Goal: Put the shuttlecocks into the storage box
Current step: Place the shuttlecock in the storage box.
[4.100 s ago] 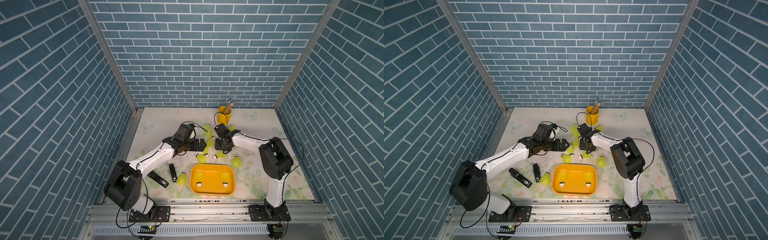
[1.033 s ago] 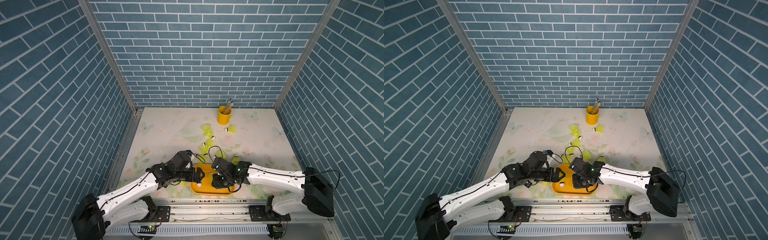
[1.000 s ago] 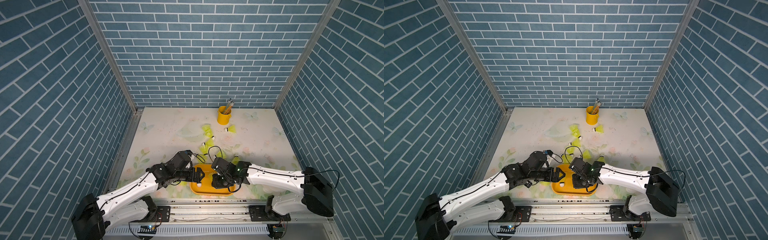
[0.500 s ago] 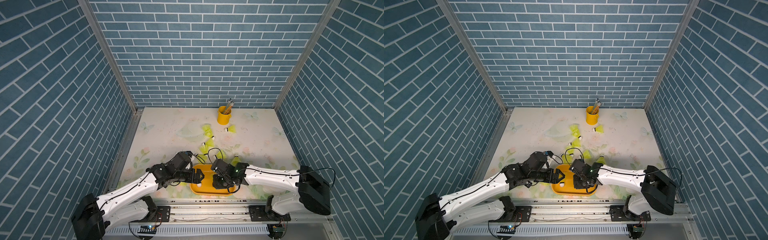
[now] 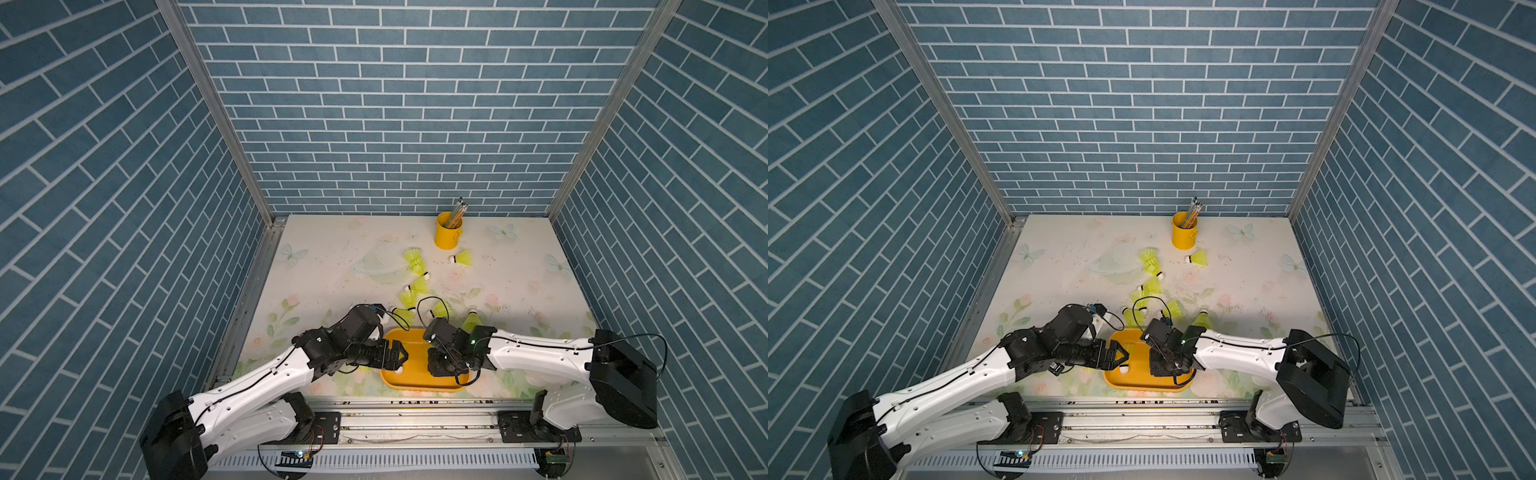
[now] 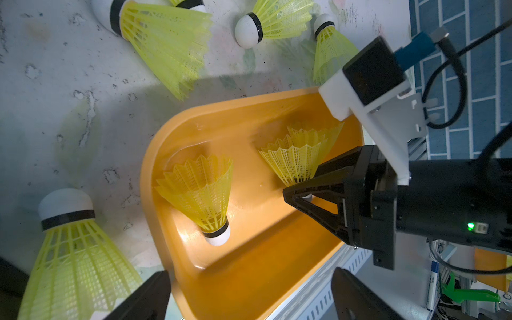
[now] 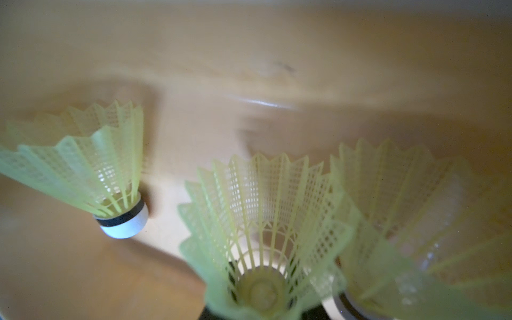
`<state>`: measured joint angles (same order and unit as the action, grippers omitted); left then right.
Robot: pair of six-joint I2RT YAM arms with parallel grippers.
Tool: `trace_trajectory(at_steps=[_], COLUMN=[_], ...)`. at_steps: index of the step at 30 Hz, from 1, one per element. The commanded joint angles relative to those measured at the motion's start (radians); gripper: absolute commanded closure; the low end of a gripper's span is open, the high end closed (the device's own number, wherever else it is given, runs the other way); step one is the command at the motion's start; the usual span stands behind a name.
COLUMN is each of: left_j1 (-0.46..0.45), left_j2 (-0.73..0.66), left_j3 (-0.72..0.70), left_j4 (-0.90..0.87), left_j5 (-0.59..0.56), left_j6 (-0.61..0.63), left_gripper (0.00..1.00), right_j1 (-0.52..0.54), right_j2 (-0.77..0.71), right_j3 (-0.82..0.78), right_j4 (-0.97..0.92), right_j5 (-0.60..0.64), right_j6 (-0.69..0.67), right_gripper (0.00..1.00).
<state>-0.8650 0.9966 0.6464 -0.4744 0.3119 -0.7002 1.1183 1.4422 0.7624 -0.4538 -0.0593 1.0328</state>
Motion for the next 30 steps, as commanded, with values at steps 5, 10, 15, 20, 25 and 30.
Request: trace_trajectory(at_steps=[5,10,15,20,25,30], left_j1=[-0.005,-0.006,-0.006,-0.006,-0.006,-0.006], left_j2=[0.002,-0.003,0.0,0.004,0.007,0.008], left_j3=[0.021,0.021,0.019,0.022,0.022,0.022], left_j4=[-0.017,-0.017,-0.012,-0.007,-0.007,-0.007], left_j5=[-0.005,-0.008,-0.008,-0.008,-0.008,-0.012], left_j6=[0.018,0.015,0.014,0.013,0.013,0.013], left_gripper=[0.03,0.03,0.03,0.03,0.03,0.03], right_j1=[-0.016,-0.024,-0.028,-0.028,-0.028,-0.028], right_j2=[0.01,0.011,0.003,-0.009,-0.023,-0.04], right_j3=[-0.021,-0.024,-0.023,-0.023,-0.023,-0.022], right_j4=[0.021,0.032,0.033,0.027,0.015,0.003], right_j5=[0.007,-0.007,-0.01,-0.011,-0.011,-0.011], right_j6=[0.034,0.032,0.032,0.033,0.032,0.03], right_gripper=[0.72,0.65,0.6,0.57,0.56,0.51])
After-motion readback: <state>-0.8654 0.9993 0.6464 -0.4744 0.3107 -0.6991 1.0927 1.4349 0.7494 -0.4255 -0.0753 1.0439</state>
